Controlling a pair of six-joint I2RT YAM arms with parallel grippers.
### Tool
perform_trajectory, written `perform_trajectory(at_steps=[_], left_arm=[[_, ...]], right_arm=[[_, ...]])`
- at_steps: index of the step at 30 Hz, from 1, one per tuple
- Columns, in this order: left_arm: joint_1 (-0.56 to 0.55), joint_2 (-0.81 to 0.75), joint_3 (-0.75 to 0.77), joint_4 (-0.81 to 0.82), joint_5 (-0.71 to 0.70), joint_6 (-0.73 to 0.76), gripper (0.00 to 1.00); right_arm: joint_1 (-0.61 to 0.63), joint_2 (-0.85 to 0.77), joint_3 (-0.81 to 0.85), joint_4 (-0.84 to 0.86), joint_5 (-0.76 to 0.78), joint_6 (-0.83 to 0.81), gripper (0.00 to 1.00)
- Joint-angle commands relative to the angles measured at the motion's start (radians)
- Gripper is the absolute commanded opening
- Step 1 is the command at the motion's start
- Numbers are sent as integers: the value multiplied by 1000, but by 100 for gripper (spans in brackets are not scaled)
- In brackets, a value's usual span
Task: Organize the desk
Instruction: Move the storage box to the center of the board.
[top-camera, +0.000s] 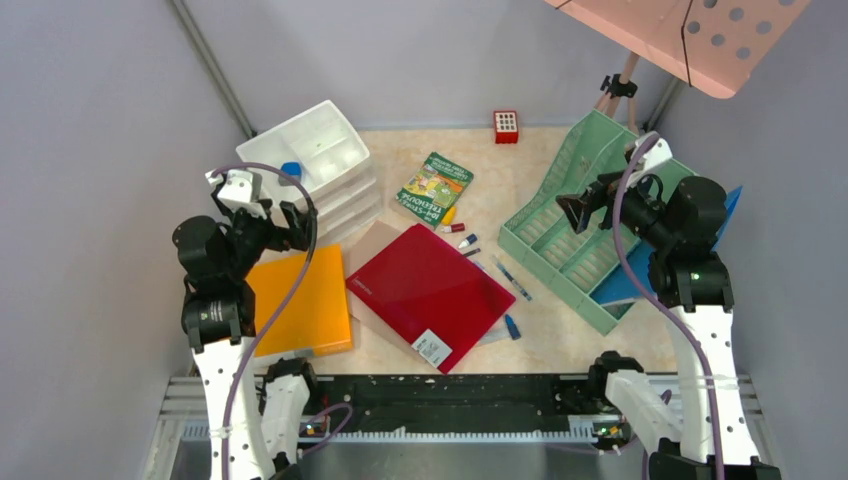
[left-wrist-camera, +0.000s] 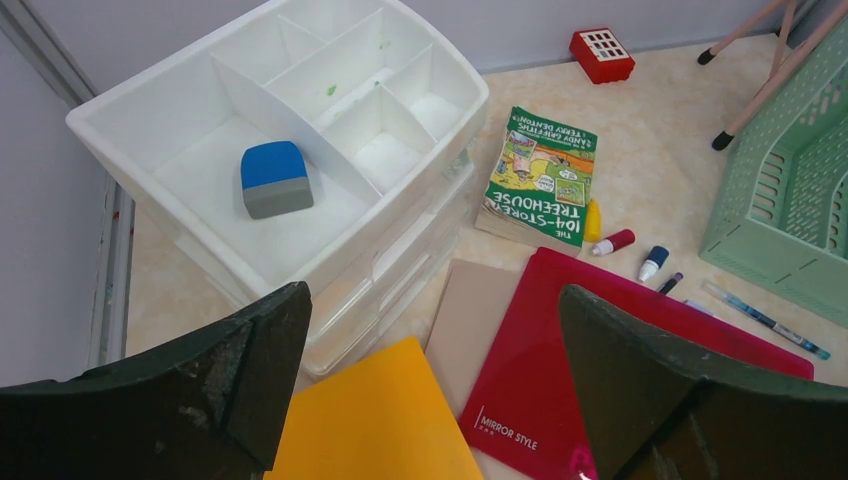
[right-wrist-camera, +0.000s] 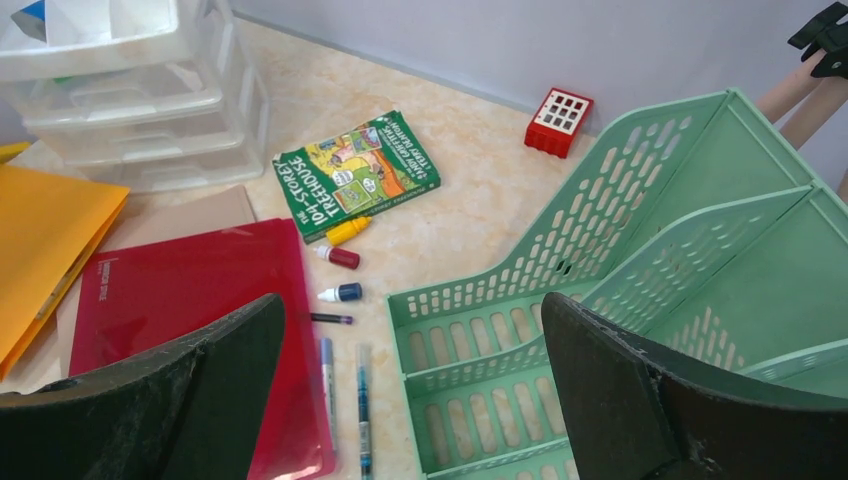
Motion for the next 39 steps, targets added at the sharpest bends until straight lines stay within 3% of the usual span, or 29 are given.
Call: perform_trajectory(at_steps=[1, 13, 16, 22, 27, 35, 39], left_arm=[[5, 2, -10, 57, 20, -3, 99], [4, -2, -5, 52, 0, -29, 99], [3, 1, 15, 28, -46, -43, 99], [4, 19, 44, -9, -34, -40, 99], [5, 34, 31, -3, 37, -25, 99], [8, 41, 19, 5, 36, -15, 99], [11, 45, 13, 12, 43, -15, 99]], right_arm=[[-12, -15, 8, 18, -2, -20, 99], [-11, -5, 33, 0, -20, -31, 99], [-11, 4, 117, -123, -27, -153, 99], [-11, 9, 252, -357, 166, -396, 99], [-9, 9, 135, -457, 151, -460, 99], [16, 0, -124, -379, 185, -487, 98], [17, 32, -220, -342, 207, -516, 88]])
